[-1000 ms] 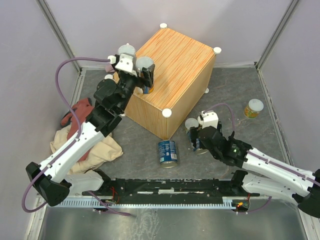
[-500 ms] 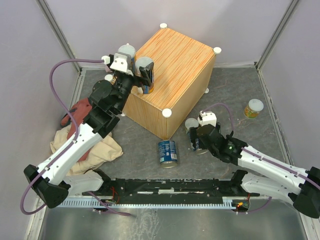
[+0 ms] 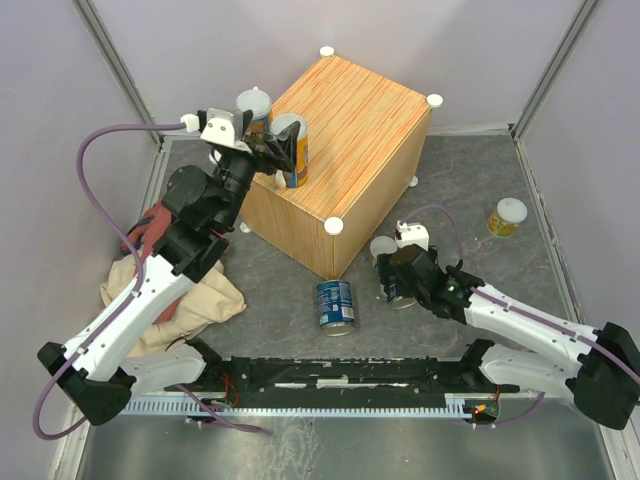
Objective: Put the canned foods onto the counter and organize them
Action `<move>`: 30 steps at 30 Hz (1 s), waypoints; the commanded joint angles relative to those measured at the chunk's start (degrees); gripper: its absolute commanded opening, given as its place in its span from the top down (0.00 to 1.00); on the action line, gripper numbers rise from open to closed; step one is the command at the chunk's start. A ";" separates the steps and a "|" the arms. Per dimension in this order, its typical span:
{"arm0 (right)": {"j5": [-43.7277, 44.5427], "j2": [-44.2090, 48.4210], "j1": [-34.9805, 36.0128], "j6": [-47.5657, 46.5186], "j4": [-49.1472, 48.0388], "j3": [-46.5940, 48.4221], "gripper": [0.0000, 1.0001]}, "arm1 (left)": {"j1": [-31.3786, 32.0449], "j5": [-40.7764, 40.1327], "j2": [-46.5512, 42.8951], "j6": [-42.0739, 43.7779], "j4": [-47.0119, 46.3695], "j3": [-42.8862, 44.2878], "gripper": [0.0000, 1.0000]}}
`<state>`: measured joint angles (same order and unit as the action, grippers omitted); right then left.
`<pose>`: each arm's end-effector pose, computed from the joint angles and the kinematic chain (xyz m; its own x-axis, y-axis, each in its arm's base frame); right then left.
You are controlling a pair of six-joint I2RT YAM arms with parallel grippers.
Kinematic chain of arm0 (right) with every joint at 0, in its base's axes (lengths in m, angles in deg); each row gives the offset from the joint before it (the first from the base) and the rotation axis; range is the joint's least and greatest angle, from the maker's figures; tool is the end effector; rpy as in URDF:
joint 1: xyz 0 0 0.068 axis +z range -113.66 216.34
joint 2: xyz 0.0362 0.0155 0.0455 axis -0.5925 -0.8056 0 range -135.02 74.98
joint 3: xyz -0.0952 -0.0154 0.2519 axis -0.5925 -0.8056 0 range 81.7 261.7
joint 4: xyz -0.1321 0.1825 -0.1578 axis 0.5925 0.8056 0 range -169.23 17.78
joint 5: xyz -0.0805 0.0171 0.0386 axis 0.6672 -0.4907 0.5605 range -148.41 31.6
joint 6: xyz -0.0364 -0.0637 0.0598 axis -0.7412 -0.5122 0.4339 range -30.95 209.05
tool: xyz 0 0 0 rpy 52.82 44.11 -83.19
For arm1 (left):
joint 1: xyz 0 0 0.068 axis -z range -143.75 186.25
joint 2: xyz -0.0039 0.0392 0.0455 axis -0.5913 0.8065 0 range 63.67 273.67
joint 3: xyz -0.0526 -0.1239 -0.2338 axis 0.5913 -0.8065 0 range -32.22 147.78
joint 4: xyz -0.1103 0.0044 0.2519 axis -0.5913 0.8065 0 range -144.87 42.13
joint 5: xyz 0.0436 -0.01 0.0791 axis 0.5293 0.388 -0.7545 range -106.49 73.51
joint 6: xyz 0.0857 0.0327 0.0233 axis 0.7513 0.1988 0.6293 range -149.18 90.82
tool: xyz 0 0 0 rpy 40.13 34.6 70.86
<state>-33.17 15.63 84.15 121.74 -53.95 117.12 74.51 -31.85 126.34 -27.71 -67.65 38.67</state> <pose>0.1932 0.1588 0.1728 -0.6889 -0.0327 -0.7242 -0.1321 0.9879 0.0811 0.2453 -0.1646 0.4978 0.2916 -0.1984 -0.9357 0.3956 0.9157 -0.0709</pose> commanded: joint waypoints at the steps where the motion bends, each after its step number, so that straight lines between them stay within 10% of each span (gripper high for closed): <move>1: -1.92 -2.24 -1.32 -1.15 -3.90 0.47 0.05 | -0.29 0.07 -3.03 -4.03 -0.39 2.47 0.00; 30: -7.79 -17.77 -7.22 -3.81 -9.48 7.97 0.00 | -0.20 0.47 -9.06 -9.49 2.34 -2.08 0.00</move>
<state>-40.41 -1.46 77.24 118.31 -62.27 122.76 74.51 -31.85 117.73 -34.02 -64.15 37.05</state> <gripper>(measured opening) 0.998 0.993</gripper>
